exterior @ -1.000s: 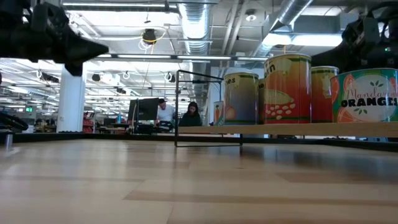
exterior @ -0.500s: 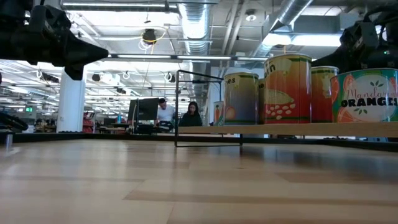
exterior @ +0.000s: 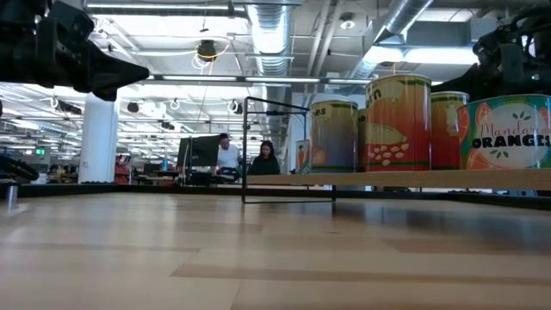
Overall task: Pick and place cans onto a shelf
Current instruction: Return to Home Position
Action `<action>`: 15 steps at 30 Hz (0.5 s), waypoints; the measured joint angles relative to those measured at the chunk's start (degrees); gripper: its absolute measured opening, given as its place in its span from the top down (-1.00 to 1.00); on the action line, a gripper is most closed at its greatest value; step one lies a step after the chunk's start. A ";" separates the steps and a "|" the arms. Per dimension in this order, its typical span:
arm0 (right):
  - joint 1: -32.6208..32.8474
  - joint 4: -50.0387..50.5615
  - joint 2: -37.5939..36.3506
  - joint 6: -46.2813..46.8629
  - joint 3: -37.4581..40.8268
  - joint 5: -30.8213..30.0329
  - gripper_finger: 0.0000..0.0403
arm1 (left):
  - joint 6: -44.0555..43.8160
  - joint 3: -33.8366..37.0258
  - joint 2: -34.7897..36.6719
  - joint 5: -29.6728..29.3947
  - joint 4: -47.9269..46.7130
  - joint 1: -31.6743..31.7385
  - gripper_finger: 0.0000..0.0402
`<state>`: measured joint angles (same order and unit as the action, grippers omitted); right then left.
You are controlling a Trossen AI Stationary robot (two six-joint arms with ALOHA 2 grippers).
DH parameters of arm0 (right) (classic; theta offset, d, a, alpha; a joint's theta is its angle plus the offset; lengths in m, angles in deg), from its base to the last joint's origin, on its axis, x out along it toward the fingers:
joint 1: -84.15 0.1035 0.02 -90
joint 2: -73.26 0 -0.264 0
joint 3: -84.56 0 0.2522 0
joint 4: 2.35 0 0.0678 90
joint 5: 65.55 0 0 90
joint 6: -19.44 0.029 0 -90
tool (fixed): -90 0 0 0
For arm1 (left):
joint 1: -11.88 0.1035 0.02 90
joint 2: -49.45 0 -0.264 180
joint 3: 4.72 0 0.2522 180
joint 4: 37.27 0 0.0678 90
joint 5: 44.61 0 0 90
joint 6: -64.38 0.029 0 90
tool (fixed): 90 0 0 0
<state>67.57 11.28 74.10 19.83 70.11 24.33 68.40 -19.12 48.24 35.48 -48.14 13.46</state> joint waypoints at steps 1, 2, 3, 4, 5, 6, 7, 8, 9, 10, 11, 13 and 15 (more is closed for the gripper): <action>0.00 0.03 0.00 -0.01 0.00 0.00 0.84 | 1.17 0.00 0.00 0.00 0.00 0.00 1.00; 0.00 0.03 0.00 -0.01 0.00 0.00 0.84 | 1.85 0.00 0.00 0.00 0.00 0.00 1.00; 0.00 0.05 0.00 -0.01 0.00 0.00 0.84 | 2.27 0.00 0.00 0.00 0.00 0.00 1.00; 0.00 0.05 0.00 -0.01 0.00 0.00 0.84 | 2.39 0.00 0.00 0.00 0.00 0.00 1.00; 0.00 0.05 0.00 -0.01 0.00 0.00 0.83 | 2.39 0.00 0.00 0.00 0.00 0.00 1.00; 0.00 0.05 0.00 -0.01 0.00 0.00 0.84 | 2.28 0.02 0.00 -0.02 0.00 0.00 1.00; 0.00 0.08 0.00 0.00 0.00 0.00 0.84 | 1.85 0.02 0.00 -0.02 0.00 0.00 1.00; 0.00 0.08 0.00 0.01 0.00 0.00 0.84 | 1.39 0.02 0.00 -0.02 0.00 0.00 1.00; 0.00 0.08 0.00 0.01 0.00 0.00 0.84 | 1.09 0.02 0.00 -0.02 0.00 0.00 1.00; 0.00 0.08 0.00 0.01 0.00 0.00 0.85 | 0.99 0.02 0.00 -0.03 0.00 0.00 1.00; 0.00 0.08 0.00 0.01 0.00 0.00 0.85 | 1.00 0.02 0.00 -0.04 0.00 0.00 1.00; 0.00 0.09 0.00 0.01 0.00 0.01 0.84 | 1.28 0.02 0.00 -0.04 0.00 0.00 1.00; 0.00 0.10 0.00 0.03 0.00 0.02 0.84 | 1.11 0.02 0.00 -0.04 0.00 0.00 1.00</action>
<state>67.57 11.38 74.10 19.87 70.11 24.35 69.52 -19.10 48.23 35.44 -48.14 13.46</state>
